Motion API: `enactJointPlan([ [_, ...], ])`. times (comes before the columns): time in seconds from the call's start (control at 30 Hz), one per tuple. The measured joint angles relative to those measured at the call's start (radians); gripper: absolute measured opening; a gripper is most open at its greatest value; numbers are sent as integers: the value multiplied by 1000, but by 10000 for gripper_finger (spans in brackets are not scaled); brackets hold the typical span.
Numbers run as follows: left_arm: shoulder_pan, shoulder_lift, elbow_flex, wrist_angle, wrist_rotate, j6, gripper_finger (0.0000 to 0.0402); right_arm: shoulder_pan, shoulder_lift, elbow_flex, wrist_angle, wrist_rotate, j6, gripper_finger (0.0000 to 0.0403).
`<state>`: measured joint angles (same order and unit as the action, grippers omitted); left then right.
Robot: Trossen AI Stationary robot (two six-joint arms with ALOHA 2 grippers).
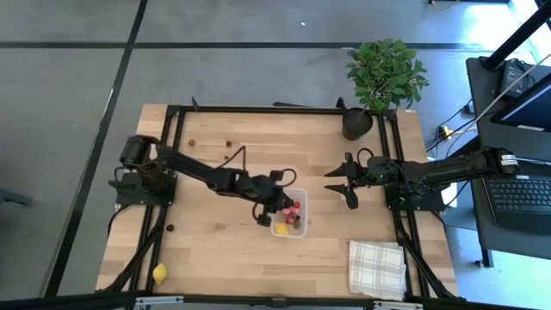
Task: Pick and placing Produce into tupperware
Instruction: Put the blackberry into the transparent bin
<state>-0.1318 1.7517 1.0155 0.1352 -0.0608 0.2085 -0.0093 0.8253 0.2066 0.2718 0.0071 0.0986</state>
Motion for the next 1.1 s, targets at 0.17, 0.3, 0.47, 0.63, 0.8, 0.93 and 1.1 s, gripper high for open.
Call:
enactJointPlan([
  [0.17, -1, 53, 61, -92, 0, -16, 102, 0, 0, 0, 0, 0, 0, 198],
  [0.3, 0, 77, 95, -171, 0, -31, 99, 0, 0, 0, -5, 0, -1, 198],
  [0.47, 0, 78, 103, -195, 0, -51, 103, 0, 0, 0, -6, 0, -1, 198],
  [0.63, -1, 78, 103, -196, 0, -50, 104, 0, 0, 0, -6, 0, -2, 198],
  [0.8, -1, 78, 103, -194, 0, -50, 105, 0, 0, 0, -6, 0, -2, 198],
  [0.93, 0, 78, 103, -191, 0, -51, 105, 0, 0, 0, -6, 0, -2, 198],
  [1.1, -1, 78, 103, -191, 0, -51, 105, 0, 0, 0, -6, 0, -2, 198],
])
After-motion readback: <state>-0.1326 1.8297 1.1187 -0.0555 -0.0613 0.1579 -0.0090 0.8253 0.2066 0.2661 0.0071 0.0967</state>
